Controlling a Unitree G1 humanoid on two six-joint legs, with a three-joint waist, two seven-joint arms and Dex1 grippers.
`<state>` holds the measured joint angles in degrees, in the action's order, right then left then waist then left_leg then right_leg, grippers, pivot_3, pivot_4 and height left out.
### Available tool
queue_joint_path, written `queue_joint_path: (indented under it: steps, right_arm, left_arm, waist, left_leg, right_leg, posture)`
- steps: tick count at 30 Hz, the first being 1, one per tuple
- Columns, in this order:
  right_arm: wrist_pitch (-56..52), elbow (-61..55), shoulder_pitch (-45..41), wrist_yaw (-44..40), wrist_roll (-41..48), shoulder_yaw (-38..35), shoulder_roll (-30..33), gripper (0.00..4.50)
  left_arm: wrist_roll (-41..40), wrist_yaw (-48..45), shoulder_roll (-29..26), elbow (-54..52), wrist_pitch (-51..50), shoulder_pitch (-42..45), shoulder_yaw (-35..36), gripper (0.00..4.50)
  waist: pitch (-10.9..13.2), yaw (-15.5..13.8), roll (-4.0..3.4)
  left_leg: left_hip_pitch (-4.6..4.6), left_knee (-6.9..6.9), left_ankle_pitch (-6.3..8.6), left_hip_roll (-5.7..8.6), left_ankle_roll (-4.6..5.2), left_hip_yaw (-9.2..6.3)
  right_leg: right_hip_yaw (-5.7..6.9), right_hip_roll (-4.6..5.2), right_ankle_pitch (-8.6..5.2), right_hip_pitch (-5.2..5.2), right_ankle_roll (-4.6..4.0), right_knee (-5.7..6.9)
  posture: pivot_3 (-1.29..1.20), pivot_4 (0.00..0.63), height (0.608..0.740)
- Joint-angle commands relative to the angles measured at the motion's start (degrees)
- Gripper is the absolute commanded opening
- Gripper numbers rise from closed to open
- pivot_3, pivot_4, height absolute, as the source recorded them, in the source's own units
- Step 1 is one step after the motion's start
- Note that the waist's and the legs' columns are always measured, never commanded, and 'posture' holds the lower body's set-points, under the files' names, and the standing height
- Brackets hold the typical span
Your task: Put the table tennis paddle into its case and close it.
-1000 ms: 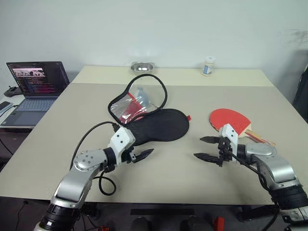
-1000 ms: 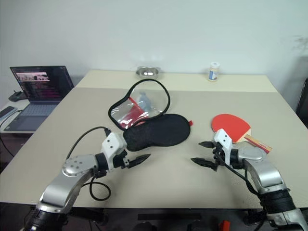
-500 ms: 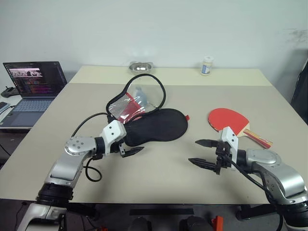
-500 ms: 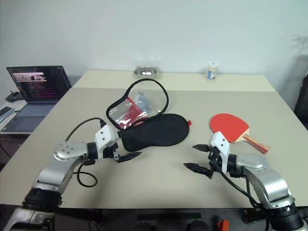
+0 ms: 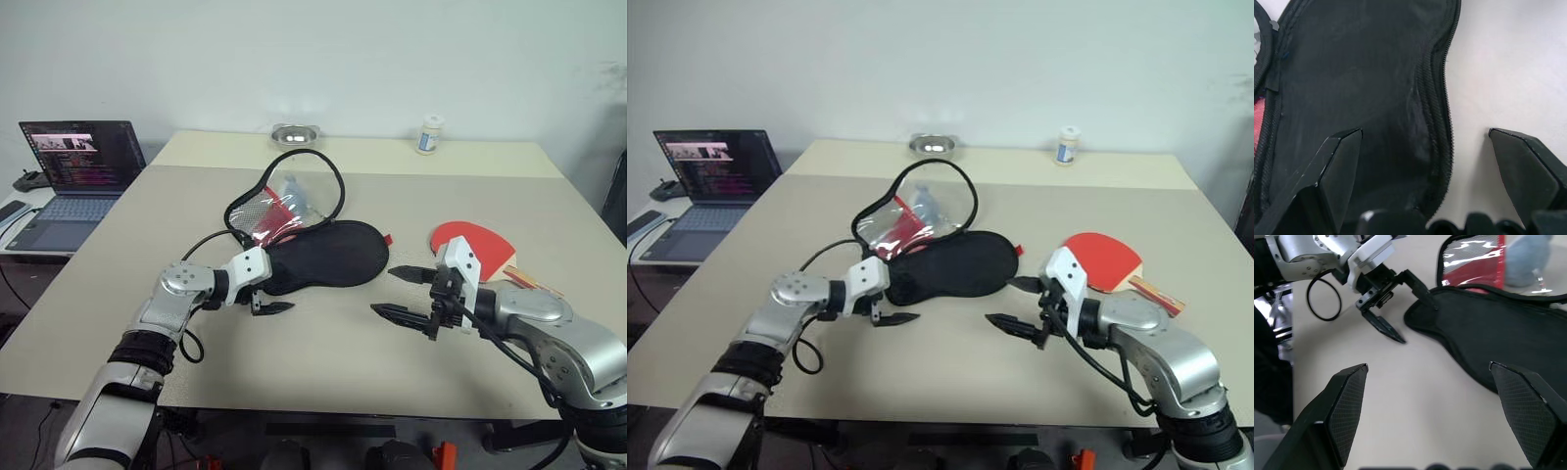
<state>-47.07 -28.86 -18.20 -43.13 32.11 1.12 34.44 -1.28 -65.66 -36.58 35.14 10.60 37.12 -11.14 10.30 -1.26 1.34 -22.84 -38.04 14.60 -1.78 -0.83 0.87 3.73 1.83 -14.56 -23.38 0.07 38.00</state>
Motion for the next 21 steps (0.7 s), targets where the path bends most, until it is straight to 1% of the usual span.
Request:
queue_joint_path:
  steps: [1, 4, 7, 9, 11, 14, 18, 20, 21]
  right_arm:
    - [1.31, -1.53, 0.8, 1.55, 0.19, -2.08, 0.24, 4.39]
    - [1.66, -1.24, 1.0, 2.16, 0.24, -2.56, 0.61, 4.39]
    - [2.03, -0.45, 0.38, 2.58, 0.35, -3.29, 0.9, 4.39]
    - [2.15, 0.26, -0.37, 2.72, 0.45, -3.92, 1.03, 4.39]
    - [2.44, 1.15, -1.28, 2.88, 0.22, -4.4, 1.14, 4.39]
    - [2.71, 2.3, -2.47, 3.04, 0.25, -4.97, 1.41, 4.39]
    - [2.79, 3.34, -3.53, 3.04, 0.53, -5.82, 2.1, 4.39]
    - [2.66, 3.4, -3.68, 3.06, 0.74, -6.08, 2.32, 4.39]
    - [2.6, 3.53, -3.68, 2.85, 0.69, -6.29, 2.71, 4.39]
  left_arm:
    - [1.5, -0.34, -0.16, 3.96, 2.17, 1.21, -0.08, 4.49]
    - [1.81, -1.15, -0.8, 6.69, 4.17, 1.84, -0.05, 4.49]
    - [1.5, -2.06, -1.1, 8.24, 4.65, 2.27, 0.29, 3.92]
    - [0.93, -2.99, -1.11, 8.1, 4.07, 2.19, 0.54, 3.31]
    - [0.49, -4.06, -1.29, 7.48, 3.62, 1.84, 0.64, 2.55]
    - [-0.12, -5.21, -1.53, 6.26, 2.64, 1.22, 0.98, 1.57]
    - [-1.84, -5.58, -1.96, 3.06, -0.86, -0.06, 2.26, 0.06]
    - [-3.28, -5.75, -1.97, 0.39, -4.3, -0.72, 3.05, 0.02]
    - [-6.94, -6.71, -1.49, -4.73, -11.87, -1.76, 3.91, 0.02]
  waist:
    - [0.0, -0.03, 0.0]
    - [0.0, 0.0, 0.0]
    - [0.0, 0.05, -0.01]
    - [0.0, 0.07, -0.01]
    - [0.0, 0.1, -0.01]
    - [0.0, 0.14, -0.01]
    - [0.0, 0.19, -0.01]
    - [0.0, 0.27, -0.01]
    - [0.0, 0.32, -0.01]
  left_leg:
    - [-0.01, 0.0, 0.0, -0.01, 0.0, -0.03]
    - [0.02, 0.0, -0.01, -0.02, 0.01, -0.02]
    - [0.06, 0.0, -0.03, -0.02, 0.05, -0.01]
    - [0.06, 0.0, -0.05, -0.02, 0.08, -0.01]
    - [0.08, 0.0, -0.08, -0.03, 0.13, -0.01]
    - [0.09, 0.0, -0.11, -0.03, 0.17, -0.03]
    - [0.09, 0.02, -0.12, -0.14, 0.18, -0.06]
    - [0.06, 0.04, -0.11, -0.17, 0.18, -0.05]
    - [0.04, 0.06, -0.11, -0.17, 0.18, -0.04]
  right_leg:
    - [0.03, -0.01, 0.0, 0.0, 0.0, 0.01]
    - [0.02, -0.04, 0.0, 0.0, 0.0, 0.04]
    - [0.01, -0.05, 0.01, 0.0, -0.02, 0.08]
    - [0.01, -0.11, 0.05, 0.0, -0.08, 0.09]
    - [0.02, -0.16, 0.08, 0.0, -0.14, 0.09]
    - [0.03, -0.31, 0.11, 0.0, -0.19, 0.1]
    - [0.03, -0.49, 0.11, -0.01, -0.21, 0.08]
    - [0.02, -0.51, 0.11, -0.06, -0.21, 0.08]
    - [0.0, -0.52, 0.11, -0.09, -0.21, 0.07]
  posture:
    - [0.0, 0.15, 0.74]
    - [0.0, 0.15, 0.74]
    - [0.0, 0.15, 0.74]
    - [0.0, 0.15, 0.74]
    - [0.0, 0.15, 0.74]
    - [0.0, 0.15, 0.74]
    - [0.0, 0.15, 0.74]
    - [0.0, 0.15, 0.74]
    - [0.0, 0.15, 0.74]
